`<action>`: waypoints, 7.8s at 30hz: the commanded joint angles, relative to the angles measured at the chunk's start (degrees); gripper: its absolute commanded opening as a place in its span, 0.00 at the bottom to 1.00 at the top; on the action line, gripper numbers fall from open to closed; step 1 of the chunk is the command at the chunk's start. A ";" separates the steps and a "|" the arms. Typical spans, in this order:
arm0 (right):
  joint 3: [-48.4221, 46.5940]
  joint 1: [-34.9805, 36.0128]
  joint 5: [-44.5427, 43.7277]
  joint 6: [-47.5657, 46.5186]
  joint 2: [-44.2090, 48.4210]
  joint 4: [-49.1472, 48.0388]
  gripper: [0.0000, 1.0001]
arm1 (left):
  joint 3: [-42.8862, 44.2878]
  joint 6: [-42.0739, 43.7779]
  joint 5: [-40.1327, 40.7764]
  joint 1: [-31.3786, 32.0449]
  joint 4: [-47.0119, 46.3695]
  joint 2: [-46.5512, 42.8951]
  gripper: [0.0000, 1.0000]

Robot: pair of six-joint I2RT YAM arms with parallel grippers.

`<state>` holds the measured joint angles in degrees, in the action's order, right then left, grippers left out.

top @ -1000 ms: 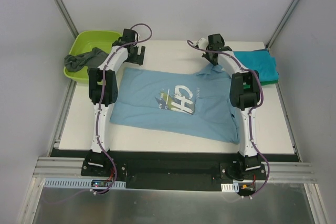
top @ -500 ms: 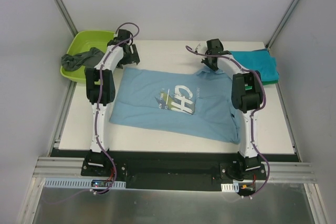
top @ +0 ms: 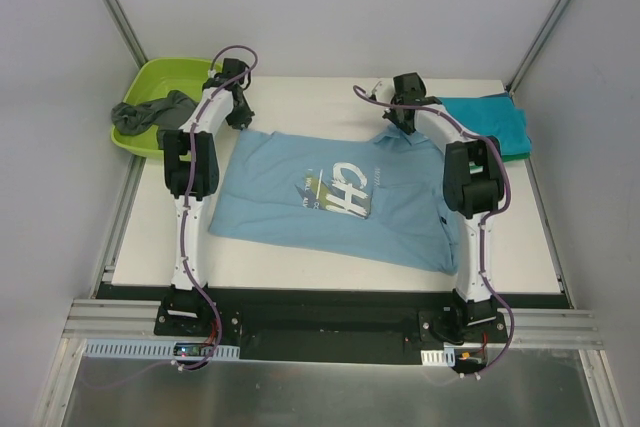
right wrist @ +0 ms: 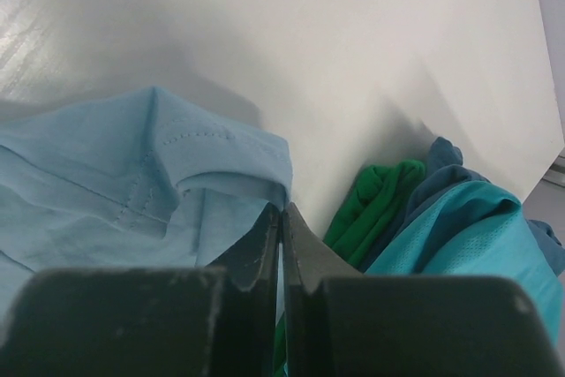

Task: Fold and stack the t-shirts
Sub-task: Grap the side of the flattened tshirt furthest away from the robot with both arms, then fold the other side of the tshirt into a rectangle, then rotate the tshirt 90 degrees, then grab the bottom of the folded rectangular tshirt with both arms, then fold the folded rectangular tshirt in 1/3 of the way

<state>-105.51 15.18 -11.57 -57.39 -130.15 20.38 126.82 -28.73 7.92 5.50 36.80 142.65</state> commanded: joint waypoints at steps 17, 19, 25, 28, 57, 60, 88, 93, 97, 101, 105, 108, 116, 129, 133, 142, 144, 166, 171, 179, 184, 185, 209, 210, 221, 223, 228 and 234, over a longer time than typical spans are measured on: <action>16.20 6.26 -5.38 11.06 23.17 -0.08 0.00 | -20.71 2.80 -7.84 0.30 -7.78 -21.16 0.00; 19.80 7.40 -6.27 11.77 26.16 -0.08 0.00 | -27.03 2.98 -7.49 0.30 -10.85 -25.56 0.00; 30.53 9.86 -8.72 16.33 36.17 1.41 0.00 | -44.71 3.42 -10.73 0.39 -19.56 -37.51 0.00; 33.96 11.18 -9.78 18.27 41.10 3.69 0.00 | -51.30 4.12 -12.67 0.39 -22.99 -41.65 0.00; 41.18 19.97 -18.75 39.36 54.74 34.54 0.01 | -62.49 5.35 -4.32 -2.33 -23.88 -53.09 0.00; 41.70 21.64 -17.87 42.69 53.51 37.09 0.04 | -62.75 5.35 -5.37 -2.33 -23.88 -52.74 0.00; 47.85 21.05 -10.06 76.78 59.48 21.47 0.96 | -59.06 2.37 -18.82 6.18 -19.74 -54.07 0.99; 55.40 11.03 4.69 84.45 56.51 11.63 0.96 | -59.93 1.22 -20.23 8.04 -19.92 -46.42 0.99; 55.86 8.99 7.00 84.63 49.48 8.97 0.96 | -64.67 0.78 -18.75 8.04 -20.10 -44.21 0.99; 49.46 8.81 8.49 81.39 38.16 7.05 0.96 | -73.80 -2.20 -14.78 8.04 -19.66 -48.06 0.99; 33.40 8.29 10.95 76.47 21.74 8.26 0.96 | -84.26 -7.99 -17.23 9.26 -19.75 -55.53 0.99; 14.00 7.41 15.96 70.50 7.06 12.65 0.96 | -90.86 -12.56 -21.44 13.64 -19.83 -62.30 0.99; -45.93 4.77 25.73 54.15 -20.24 23.76 0.96 | -80.96 -13.65 -23.75 37.63 -19.84 -64.61 0.99; -6.07 11.00 14.76 37.70 15.59 18.11 0.96 | -82.08 -12.92 -6.53 39.34 -11.67 -78.56 0.99; 19.22 16.10 10.60 43.83 30.18 14.35 0.96 | -88.83 -14.25 -9.31 32.58 -9.73 -82.96 0.99; 50.13 34.02 7.54 69.39 51.30 9.84 0.98 | -94.30 -12.58 -16.27 29.75 -10.34 -79.72 0.84; 53.12 36.75 5.60 77.57 51.92 10.29 0.99 | -95.53 -12.75 -16.53 29.75 -10.52 -79.54 0.79; 63.94 44.94 8.58 95.17 47.88 4.49 0.40 | -100.90 -13.63 -15.74 32.47 -14.12 -74.89 0.16; 68.24 45.11 10.16 95.80 50.95 0.98 0.08 | -101.95 -14.60 -16.18 32.56 -13.42 -76.64 0.00; 76.58 46.08 16.31 96.67 60.43 -3.50 0.00 | -104.14 -16.17 -19.78 32.91 -7.35 -88.23 0.00; 78.10 46.69 20.36 95.27 68.09 -5.96 0.00 | -103.10 -16.89 -27.08 34.23 -8.93 -93.69 0.00; 77.74 46.61 20.19 94.83 68.62 -6.05 0.00 | -102.49 -16.97 -27.00 34.23 -9.02 -95.00 0.00; 38.73 18.05 14.48 62.05 44.56 -3.94 0.00 | -60.75 -0.46 -17.07 18.41 -23.61 -57.59 0.00; 37.06 16.82 14.39 61.70 43.24 -4.56 0.00 | -59.17 0.51 -16.80 17.97 -23.61 -55.40 0.00; 28.62 10.93 16.58 60.64 29.88 -7.37 0.00 | -45.71 4.82 -22.34 13.31 -23.61 -38.25 0.00; 27.65 10.31 17.02 60.37 27.50 -8.25 0.00 | -44.65 4.65 -22.42 12.61 -23.70 -36.49 0.00; 25.19 8.82 18.95 60.11 23.45 -9.83 0.00 | -42.89 4.82 -23.30 11.21 -23.61 -32.88 0.03; 23.34 7.58 20.28 59.41 19.24 -10.36 0.04 | -40.52 4.57 -30.06 8.48 -23.44 -28.57 0.11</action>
<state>-79.05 23.49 7.07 3.55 -109.34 12.53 82.85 -24.97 -16.43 16.36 13.98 111.98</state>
